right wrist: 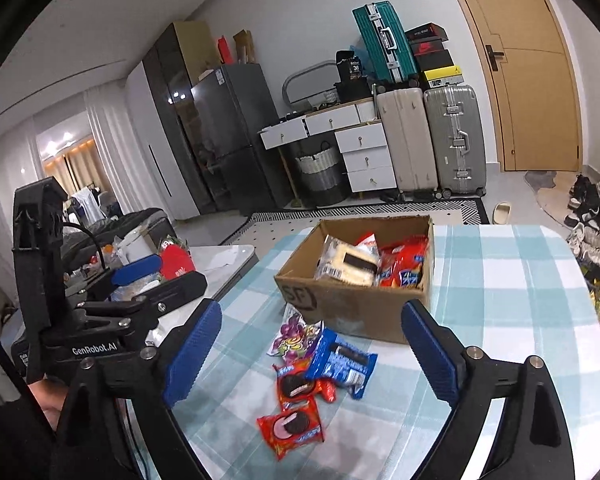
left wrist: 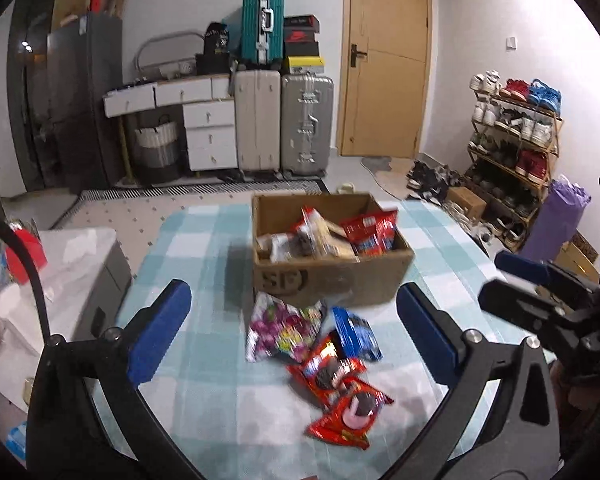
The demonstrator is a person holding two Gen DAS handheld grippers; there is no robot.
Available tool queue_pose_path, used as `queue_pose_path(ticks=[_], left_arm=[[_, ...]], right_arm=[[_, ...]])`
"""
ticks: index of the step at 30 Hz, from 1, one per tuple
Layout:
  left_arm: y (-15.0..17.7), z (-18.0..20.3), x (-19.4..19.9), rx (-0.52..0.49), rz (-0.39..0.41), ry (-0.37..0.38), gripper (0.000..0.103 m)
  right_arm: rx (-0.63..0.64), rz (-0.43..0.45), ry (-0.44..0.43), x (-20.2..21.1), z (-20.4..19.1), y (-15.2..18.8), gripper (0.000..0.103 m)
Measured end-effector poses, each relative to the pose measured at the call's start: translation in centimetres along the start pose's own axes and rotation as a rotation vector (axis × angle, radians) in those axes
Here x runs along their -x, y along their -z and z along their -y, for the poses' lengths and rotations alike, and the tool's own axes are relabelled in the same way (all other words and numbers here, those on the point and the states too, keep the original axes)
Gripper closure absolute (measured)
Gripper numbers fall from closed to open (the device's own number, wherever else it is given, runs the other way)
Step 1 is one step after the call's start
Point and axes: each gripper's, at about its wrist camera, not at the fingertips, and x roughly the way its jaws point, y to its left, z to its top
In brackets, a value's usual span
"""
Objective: Organize snacks
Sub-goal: 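Withdraw both open grippers from the box toward the remaining snacks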
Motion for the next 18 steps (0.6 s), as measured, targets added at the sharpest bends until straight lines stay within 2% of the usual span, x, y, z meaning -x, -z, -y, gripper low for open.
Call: queue_pose_path(ticks=[8,14,18], left_arm=[[4.3,1.1,-1.7,-0.029,-0.013,-0.011,0.000],[7.3,1.5,-4.5,-0.007,-0.076,0.062,0.000],[9.0,2.5,-6.7,-0.034,-0.128,0.097,0.000]], right_arm=[[-0.002,0.047,0.061,0.4,0.7,3.5,0.005],[-0.027,0.067,0.068,0.3,2.0,5.6,0.001],[-0.032,0.049,0.066,0.0,2.4,7.0,0.001]])
